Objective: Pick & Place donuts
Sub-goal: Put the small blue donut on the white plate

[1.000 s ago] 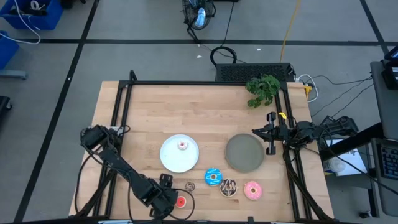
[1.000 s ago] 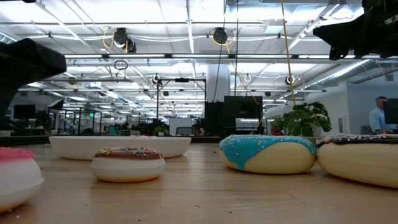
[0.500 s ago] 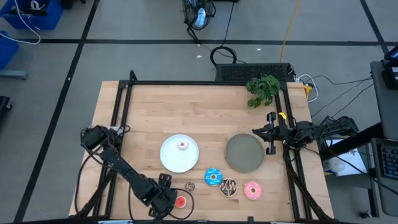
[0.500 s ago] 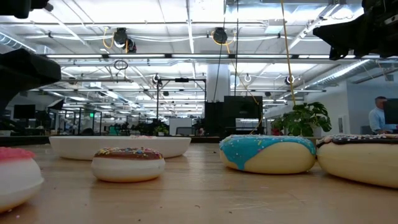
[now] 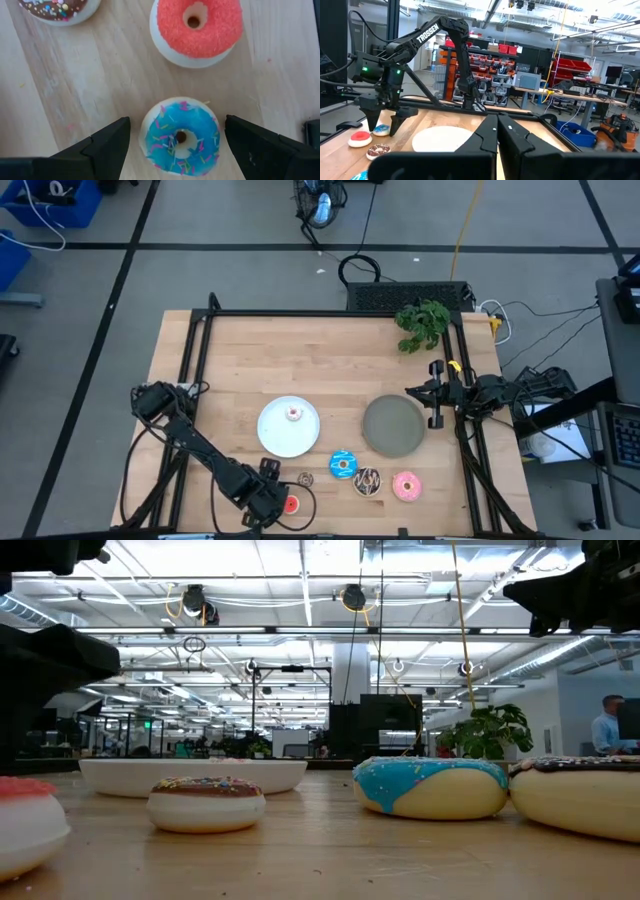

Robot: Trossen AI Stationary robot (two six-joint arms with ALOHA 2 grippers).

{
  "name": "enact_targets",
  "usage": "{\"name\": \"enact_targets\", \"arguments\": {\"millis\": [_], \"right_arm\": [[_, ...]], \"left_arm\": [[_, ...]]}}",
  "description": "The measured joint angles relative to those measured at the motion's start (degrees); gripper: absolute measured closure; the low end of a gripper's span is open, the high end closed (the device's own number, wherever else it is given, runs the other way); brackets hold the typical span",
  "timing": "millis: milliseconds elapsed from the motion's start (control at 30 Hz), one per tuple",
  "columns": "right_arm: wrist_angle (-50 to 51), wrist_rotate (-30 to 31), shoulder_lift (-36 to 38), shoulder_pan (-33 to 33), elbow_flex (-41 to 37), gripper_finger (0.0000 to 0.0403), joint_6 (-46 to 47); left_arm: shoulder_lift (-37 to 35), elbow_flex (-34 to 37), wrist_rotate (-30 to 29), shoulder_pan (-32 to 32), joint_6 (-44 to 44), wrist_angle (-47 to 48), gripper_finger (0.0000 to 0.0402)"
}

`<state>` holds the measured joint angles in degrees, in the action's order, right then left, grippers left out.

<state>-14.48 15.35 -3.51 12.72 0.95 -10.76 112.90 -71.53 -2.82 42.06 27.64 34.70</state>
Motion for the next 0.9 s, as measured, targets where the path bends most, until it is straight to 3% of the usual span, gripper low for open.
{"name": "enact_targets", "arguments": {"millis": [267, 633, 900], "right_arm": [[0.11, 0.01, 0.00, 0.01, 0.00, 0.0403, 0.00], [0.11, 0.00, 0.00, -0.01, 0.01, 0.0403, 0.02], [0.11, 0.00, 0.00, -0.01, 0.01, 0.0403, 0.02]], "left_arm": [[0.09, 0.02, 0.91, 0.00, 0.56, 0.27, 0.0085], [0.47, -1.73, 1.95, 0.00, -0.80, 2.75, 0.0194], [0.64, -5.66, 2.55, -0.27, -2.25, 7.05, 0.0245]]}}
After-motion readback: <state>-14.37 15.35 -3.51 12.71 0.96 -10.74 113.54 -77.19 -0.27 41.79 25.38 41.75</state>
